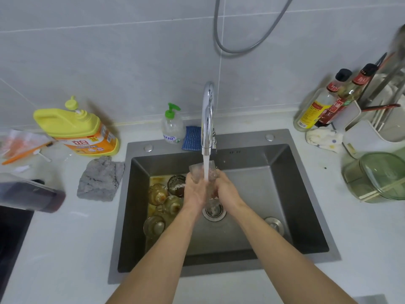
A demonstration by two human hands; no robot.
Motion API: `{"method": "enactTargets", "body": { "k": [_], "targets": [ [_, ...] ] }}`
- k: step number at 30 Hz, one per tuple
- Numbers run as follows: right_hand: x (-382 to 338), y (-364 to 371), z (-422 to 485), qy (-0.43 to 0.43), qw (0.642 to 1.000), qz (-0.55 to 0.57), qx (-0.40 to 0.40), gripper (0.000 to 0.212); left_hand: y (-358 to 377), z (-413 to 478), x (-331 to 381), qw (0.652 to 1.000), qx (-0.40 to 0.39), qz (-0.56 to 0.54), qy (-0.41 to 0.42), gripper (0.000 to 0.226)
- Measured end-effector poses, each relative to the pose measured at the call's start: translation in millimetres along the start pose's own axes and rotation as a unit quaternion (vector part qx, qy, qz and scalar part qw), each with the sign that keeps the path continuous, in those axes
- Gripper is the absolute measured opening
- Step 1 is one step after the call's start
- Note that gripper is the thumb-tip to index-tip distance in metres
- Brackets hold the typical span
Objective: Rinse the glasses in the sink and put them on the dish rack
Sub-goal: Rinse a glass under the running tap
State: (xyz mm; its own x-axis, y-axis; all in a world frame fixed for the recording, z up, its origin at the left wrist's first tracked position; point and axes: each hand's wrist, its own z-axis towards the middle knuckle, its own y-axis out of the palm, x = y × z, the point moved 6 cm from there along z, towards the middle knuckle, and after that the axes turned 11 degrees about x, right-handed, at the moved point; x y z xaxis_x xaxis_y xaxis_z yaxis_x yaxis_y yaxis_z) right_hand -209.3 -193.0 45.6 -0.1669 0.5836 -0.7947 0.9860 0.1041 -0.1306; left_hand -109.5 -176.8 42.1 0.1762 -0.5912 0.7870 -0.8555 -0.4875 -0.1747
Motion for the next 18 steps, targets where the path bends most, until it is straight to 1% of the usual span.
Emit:
{"method": "enactTargets", "body": {
  "k": [2,3,4,5,7,8,9,10,12,13,14,16,17,18],
  "targets": [
    [-3,3,-1,0.016,0.998,0.058,0.029,0.039,-2,17,-22,1.0,0.02,-0.002,0.001,0.106],
    [-2,5,0,0.025,0.997,0.065,0.04,0.043,-3,27,-33,1.0,0.023,-0.011,0.002,0.113],
    [0,7,3,0.035,0.996,0.063,0.051,0.051,-4,34,-39,1.0,0.017,-0.016,0.014,0.108],
    [1,9,7,0.043,0.995,0.056,0.066,0.062,-5,32,-40,1.0,0.002,-0.01,0.016,0.095],
    [1,13,10,0.061,0.993,0.056,0.087,0.08,-13,8,-19,0.999,-0.022,0.004,0.028,0.067],
    [2,15,11,0.062,0.993,0.051,0.091,0.086,-16,1,-11,0.999,-0.025,-0.006,0.033,0.059],
    [3,17,10,0.046,0.995,0.042,0.08,0.085,-18,0,-8,0.999,-0.026,-0.019,0.03,0.055],
    [0,21,5,0.001,0.998,0.028,0.052,0.075,-21,-1,-4,0.999,-0.021,-0.032,0.023,0.055],
    [-5,31,-4,-0.082,0.996,0.011,-0.017,0.051,-32,4,-2,0.998,0.04,-0.049,-0.003,0.064],
    [-4,33,-3,-0.095,0.995,0.012,-0.041,0.048,-36,9,-4,0.997,0.071,-0.039,-0.009,0.071],
    [0,31,1,-0.09,0.994,0.031,-0.051,0.054,-37,15,-9,0.996,0.089,-0.025,-0.006,0.081],
    [0,24,10,-0.027,0.992,0.105,-0.062,0.075,-33,31,-22,0.996,0.087,0.028,0.023,0.099],
    [0,19,15,0.008,0.989,0.13,-0.065,0.078,-28,37,-29,0.994,0.08,0.057,0.042,0.099],
    [-4,15,16,0.02,0.988,0.141,-0.062,0.075,-24,35,-30,0.993,0.067,0.08,0.059,0.094]
  ]
}}
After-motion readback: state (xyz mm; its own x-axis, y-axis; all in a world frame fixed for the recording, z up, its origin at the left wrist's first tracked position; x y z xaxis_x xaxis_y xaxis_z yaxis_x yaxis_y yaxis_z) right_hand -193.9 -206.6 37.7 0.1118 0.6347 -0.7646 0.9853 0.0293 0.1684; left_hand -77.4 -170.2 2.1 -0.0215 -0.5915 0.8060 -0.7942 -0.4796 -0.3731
